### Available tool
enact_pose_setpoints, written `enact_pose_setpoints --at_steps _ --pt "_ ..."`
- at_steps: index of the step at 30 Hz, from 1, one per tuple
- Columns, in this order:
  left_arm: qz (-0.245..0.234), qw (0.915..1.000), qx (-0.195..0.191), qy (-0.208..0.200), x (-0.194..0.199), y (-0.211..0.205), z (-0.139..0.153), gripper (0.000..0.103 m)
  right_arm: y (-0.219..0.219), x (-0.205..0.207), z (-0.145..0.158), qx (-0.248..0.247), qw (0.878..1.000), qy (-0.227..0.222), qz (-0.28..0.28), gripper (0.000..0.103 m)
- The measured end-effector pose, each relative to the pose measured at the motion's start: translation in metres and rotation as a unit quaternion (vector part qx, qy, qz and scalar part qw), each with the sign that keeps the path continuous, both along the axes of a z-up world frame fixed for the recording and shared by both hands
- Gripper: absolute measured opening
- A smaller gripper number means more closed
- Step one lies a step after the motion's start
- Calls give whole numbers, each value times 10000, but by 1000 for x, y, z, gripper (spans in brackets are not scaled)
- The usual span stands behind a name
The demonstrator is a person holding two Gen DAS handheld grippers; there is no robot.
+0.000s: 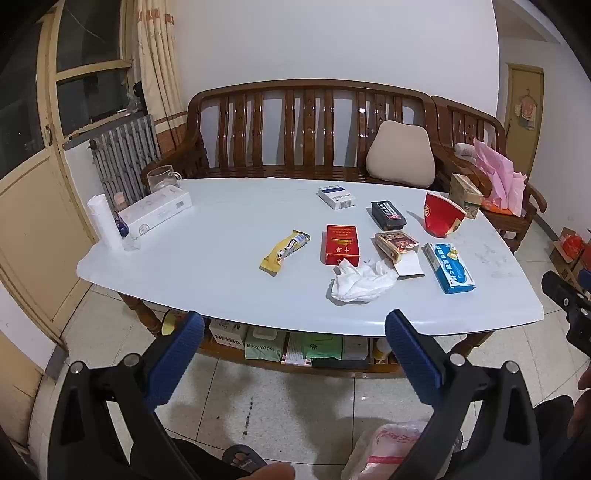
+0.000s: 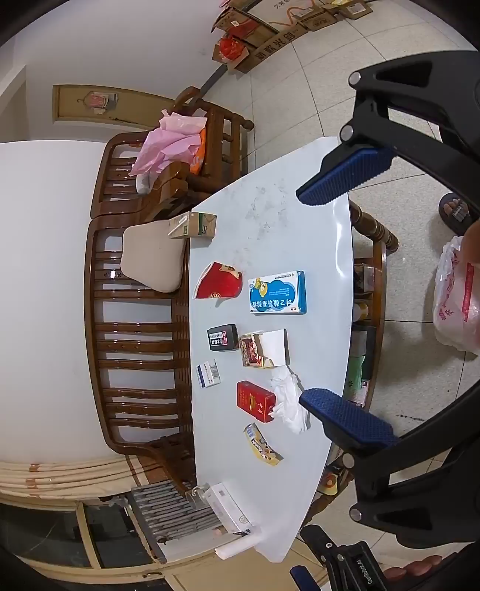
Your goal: Collect trash
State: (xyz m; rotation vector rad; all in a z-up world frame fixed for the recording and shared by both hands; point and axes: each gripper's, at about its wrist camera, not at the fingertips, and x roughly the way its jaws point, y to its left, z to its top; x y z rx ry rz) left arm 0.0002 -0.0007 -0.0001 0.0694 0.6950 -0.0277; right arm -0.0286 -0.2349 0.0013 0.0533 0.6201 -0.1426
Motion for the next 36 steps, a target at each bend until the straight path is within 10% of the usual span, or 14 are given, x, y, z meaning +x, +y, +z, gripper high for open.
enact_pose_setpoints --at_steps 36 --pt "-29 10000 -33 -66 0 2 2 96 -1 -2 3 126 9999 -59 3 97"
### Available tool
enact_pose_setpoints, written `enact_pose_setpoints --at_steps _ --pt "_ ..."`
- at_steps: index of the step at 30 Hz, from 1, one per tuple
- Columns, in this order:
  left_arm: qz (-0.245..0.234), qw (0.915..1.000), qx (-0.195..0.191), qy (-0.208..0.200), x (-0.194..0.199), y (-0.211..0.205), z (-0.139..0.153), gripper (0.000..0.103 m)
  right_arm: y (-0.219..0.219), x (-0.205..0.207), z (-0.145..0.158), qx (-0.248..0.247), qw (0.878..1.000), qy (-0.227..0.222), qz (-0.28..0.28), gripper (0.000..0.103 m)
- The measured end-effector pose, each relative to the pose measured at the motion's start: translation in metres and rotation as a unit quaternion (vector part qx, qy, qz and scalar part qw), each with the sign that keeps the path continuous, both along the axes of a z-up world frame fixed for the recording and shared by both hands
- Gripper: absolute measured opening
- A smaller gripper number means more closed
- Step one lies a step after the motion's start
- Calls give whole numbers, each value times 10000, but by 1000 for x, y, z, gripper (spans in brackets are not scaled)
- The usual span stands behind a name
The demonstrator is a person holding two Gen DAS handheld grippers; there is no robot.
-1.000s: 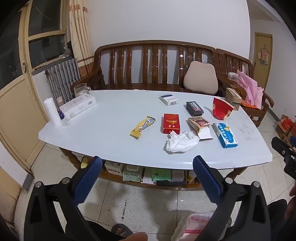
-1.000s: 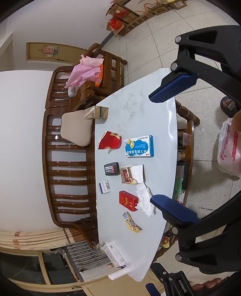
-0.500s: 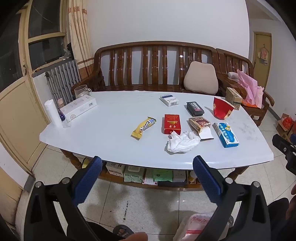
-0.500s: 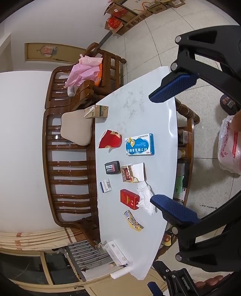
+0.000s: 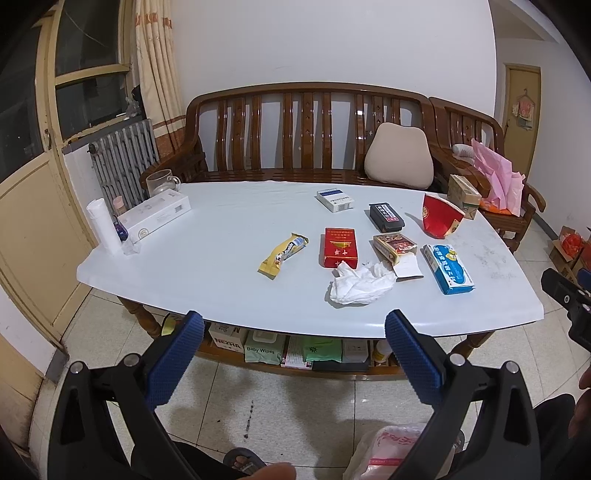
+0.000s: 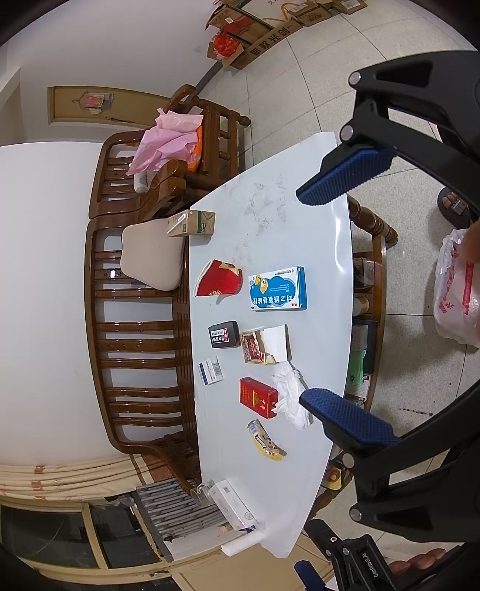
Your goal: Collect trash
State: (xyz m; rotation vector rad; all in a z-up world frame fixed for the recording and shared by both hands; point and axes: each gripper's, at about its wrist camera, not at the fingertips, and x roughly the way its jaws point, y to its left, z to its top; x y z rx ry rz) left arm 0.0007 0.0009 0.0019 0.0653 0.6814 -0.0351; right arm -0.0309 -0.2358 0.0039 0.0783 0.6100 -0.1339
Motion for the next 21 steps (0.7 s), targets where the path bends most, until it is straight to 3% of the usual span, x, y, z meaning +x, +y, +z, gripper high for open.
enact_pose_setpoints --at_steps 21 --pt "-3 10000 -7 9 -1 0 -1 96 0 -1 -1 6 10000 -3 -1 97"
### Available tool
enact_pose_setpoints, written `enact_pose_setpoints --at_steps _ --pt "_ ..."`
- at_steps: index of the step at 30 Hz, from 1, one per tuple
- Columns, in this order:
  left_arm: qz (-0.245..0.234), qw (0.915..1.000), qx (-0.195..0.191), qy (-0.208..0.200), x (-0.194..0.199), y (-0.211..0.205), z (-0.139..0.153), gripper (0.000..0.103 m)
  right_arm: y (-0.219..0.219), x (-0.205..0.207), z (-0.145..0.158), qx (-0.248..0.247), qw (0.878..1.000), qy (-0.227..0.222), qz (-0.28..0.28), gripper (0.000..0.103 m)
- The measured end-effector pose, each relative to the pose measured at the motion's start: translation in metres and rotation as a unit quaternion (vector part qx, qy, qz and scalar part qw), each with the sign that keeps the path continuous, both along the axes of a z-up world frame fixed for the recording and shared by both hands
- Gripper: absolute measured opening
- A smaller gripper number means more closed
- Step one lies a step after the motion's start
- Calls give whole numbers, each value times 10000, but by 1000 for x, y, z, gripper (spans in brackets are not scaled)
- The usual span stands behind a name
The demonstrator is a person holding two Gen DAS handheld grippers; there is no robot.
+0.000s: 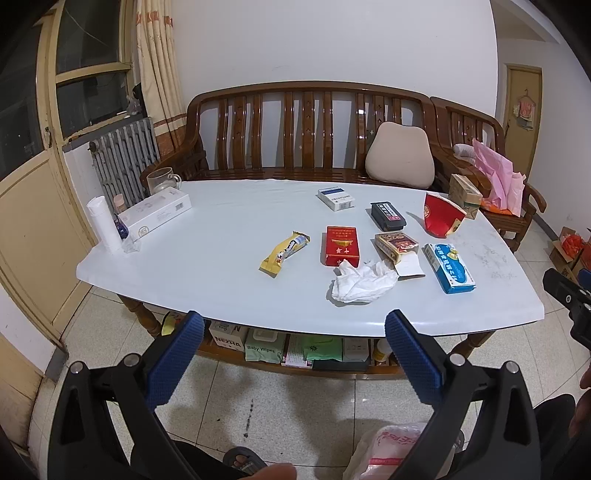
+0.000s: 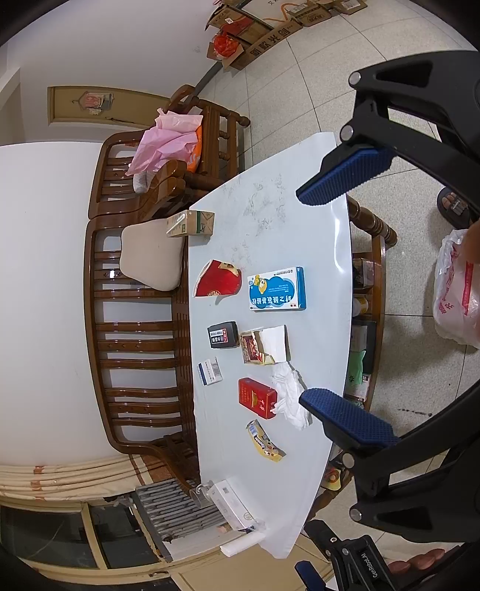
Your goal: Collect trash
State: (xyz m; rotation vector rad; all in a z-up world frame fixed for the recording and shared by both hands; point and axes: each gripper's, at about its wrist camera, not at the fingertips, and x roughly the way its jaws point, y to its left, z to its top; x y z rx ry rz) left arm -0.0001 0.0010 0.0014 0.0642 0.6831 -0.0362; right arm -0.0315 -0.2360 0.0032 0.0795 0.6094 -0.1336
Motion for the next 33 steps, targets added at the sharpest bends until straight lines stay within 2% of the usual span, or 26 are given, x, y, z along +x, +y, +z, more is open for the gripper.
enact_pose_setpoints --at_steps 33 --pt "23 10000 -14 24 0 3 -4 96 1 0 -3 -6 10000 32 8 97"
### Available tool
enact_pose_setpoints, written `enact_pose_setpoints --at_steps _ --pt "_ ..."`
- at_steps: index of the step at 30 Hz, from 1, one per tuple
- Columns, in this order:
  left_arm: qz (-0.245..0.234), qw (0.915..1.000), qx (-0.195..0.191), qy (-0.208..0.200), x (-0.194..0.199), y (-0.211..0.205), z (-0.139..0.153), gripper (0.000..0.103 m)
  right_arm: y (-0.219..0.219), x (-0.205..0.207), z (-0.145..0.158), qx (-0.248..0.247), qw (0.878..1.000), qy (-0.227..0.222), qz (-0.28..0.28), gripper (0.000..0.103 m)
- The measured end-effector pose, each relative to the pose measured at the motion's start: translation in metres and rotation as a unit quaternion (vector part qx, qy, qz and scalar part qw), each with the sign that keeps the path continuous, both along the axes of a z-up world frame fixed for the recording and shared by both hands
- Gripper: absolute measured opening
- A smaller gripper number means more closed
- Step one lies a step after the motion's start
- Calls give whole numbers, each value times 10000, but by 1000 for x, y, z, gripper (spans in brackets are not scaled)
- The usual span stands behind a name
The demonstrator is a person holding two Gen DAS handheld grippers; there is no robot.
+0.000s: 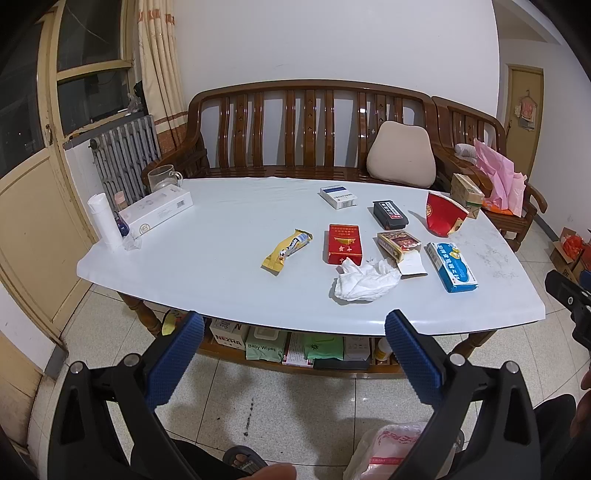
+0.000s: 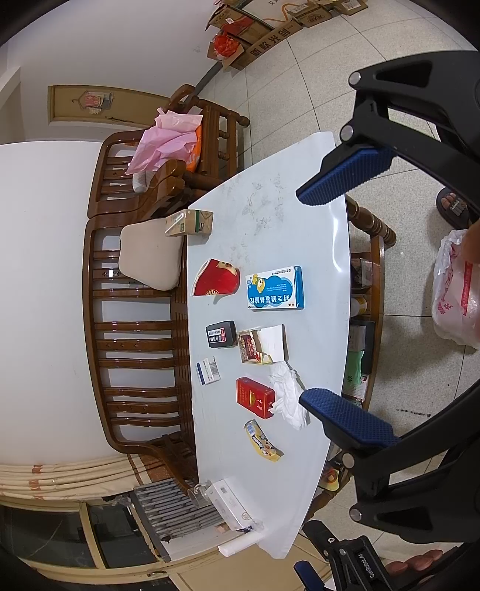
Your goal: Collect trash
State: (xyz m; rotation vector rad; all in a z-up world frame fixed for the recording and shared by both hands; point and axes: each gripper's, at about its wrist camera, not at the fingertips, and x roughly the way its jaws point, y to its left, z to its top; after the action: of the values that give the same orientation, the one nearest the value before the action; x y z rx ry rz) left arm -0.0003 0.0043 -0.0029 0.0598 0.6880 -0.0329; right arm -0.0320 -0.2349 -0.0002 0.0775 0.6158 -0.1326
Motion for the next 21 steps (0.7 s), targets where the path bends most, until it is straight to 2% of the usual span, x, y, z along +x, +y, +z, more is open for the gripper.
enact_pose_setpoints --at_steps 14,21 --pt "-37 10000 4 -3 4 4 -3 96 0 7 -7 -48 10000 68 -15 97" --pt "-125 9999 67 57 49 13 -13 96 -7 28 -5 -65 9998 179 52 97"
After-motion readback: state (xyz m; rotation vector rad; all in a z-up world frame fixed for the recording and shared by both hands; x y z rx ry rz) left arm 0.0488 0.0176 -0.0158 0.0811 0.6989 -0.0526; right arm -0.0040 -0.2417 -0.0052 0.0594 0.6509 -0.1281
